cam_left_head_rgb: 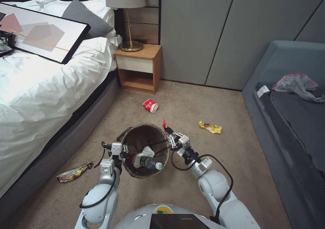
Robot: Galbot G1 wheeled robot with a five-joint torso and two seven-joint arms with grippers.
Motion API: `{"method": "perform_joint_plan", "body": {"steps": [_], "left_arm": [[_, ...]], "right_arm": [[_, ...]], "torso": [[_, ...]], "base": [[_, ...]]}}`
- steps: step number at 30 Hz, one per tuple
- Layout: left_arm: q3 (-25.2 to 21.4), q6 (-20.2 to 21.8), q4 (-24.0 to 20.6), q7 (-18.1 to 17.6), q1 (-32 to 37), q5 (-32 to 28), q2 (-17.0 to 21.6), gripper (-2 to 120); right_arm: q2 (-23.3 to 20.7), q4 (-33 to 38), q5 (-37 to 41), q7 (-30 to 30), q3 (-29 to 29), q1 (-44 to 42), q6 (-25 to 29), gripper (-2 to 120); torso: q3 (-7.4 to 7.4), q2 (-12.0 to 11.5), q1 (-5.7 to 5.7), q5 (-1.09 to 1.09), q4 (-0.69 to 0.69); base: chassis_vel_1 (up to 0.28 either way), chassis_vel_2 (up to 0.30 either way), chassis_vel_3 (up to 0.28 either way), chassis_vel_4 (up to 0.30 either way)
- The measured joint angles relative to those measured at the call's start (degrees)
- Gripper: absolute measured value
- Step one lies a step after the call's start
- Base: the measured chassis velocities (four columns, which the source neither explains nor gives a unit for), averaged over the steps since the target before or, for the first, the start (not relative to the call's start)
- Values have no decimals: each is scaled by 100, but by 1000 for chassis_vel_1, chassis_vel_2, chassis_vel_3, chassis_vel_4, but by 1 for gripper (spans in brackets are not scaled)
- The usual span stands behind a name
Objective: Pick up the trash bin, then pick up the garbage from the floor and place it into the trash bin.
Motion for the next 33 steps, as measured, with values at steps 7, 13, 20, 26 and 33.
{"method": "perform_joint_plan", "body": {"steps": [7,13,20,26,33], "left_arm": [[19,0,10,1,7,23,-12,3],[46,0,18,2,9,36,-21,3],[46,-1,21,2,6,43,-25,2],[46,-2,11,5,9,45,-28,2],[57,-3,-17,9,15,48,-30,2]], "right_arm": [[-41,267,64,-258,-233,5,-19,0],[-60,312,44,-300,-424,9,-64,0],[-69,220,-82,-300,-660,29,-98,-2],[-36,-140,-218,-245,-833,55,-99,17],[47,-696,-363,-41,-941,172,-97,43]], "torso": [[0,0,0,0,0],[0,0,0,0,0],[0,0,0,0,0],[0,0,0,0,0],[0,0,0,0,0]], "base": [[0,0,0,0],[0,0,0,0],[0,0,0,0],[0,0,0,0],[0,0,0,0]]}}
